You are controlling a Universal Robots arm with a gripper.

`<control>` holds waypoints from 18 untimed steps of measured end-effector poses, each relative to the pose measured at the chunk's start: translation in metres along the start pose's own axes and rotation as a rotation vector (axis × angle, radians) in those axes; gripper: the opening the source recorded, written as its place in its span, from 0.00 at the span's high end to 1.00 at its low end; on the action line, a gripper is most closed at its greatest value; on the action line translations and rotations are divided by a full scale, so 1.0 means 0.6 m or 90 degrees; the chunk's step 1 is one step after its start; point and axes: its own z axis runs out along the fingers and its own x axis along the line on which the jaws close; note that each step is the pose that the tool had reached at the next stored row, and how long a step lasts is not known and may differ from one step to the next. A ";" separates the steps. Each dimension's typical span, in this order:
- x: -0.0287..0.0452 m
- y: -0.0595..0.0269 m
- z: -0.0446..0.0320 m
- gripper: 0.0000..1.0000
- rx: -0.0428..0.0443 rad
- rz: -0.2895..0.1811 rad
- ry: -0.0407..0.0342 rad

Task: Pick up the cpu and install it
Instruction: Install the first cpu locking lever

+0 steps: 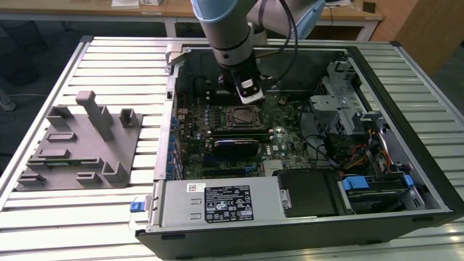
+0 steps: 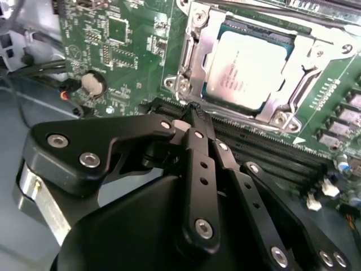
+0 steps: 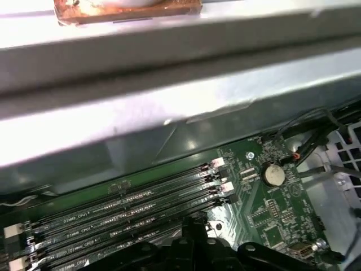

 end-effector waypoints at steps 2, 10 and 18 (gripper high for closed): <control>-0.002 0.002 -0.007 0.89 0.0000 0.000 0.0000; -0.005 0.006 -0.019 0.89 -0.0001 0.000 0.0000; -0.014 0.008 -0.015 0.89 0.0396 0.005 0.0462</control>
